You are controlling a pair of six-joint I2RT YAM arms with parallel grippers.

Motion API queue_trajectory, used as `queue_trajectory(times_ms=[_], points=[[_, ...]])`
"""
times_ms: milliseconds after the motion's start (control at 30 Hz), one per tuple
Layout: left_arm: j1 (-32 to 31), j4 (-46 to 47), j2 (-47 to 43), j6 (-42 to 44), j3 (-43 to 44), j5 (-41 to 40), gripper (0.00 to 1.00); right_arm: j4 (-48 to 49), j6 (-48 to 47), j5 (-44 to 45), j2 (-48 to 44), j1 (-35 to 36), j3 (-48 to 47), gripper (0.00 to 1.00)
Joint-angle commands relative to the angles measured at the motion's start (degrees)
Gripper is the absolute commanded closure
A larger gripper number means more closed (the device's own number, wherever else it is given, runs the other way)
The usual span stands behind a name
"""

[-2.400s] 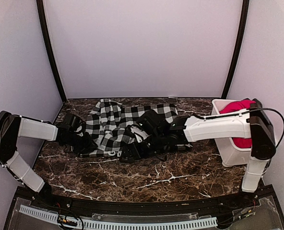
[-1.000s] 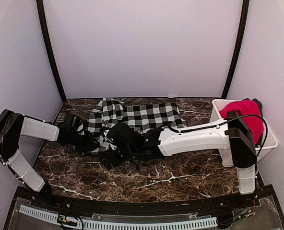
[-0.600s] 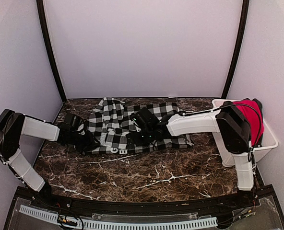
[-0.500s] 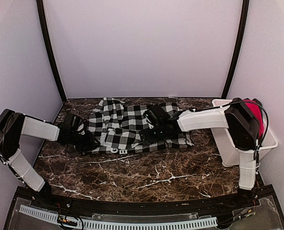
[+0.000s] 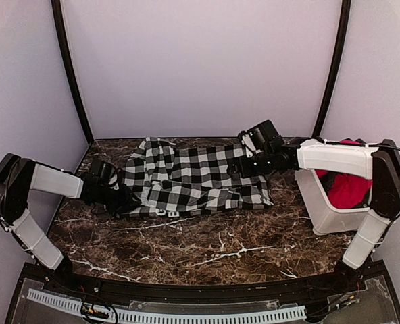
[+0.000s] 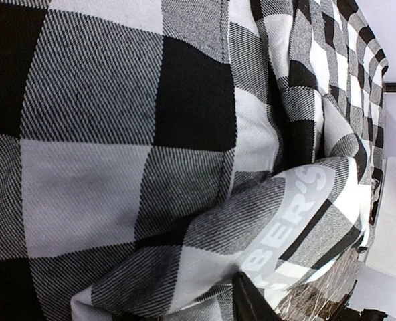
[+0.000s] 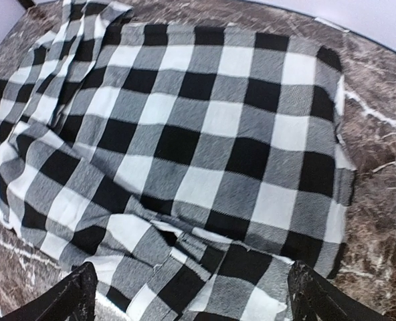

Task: Fold and stack the mixed laundry pile
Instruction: Adjust the 1/3-folded shirt at the center of the board.

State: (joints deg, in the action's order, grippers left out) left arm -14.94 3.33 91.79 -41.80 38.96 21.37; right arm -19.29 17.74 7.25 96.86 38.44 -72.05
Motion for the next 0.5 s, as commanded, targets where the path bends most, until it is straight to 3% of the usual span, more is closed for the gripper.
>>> queue_trajectory(times_ms=[0, 200, 467], points=[[0.4, -6.5, 0.5, 1.8, -1.9, -3.1, 0.64, 0.4, 1.8, -9.1, 2.8, -0.4, 2.0, 0.07], [0.2, -7.7, -7.0, 8.0, -0.8, 1.0, 0.6, 2.6, 2.7, -13.9, 3.8, -4.2, 4.9, 0.39], [-0.5, -12.1, -16.0, 12.0, 3.0, -1.3, 0.46, 4.5, 1.7, -22.2, 7.8, -8.7, 4.7, 0.49]])
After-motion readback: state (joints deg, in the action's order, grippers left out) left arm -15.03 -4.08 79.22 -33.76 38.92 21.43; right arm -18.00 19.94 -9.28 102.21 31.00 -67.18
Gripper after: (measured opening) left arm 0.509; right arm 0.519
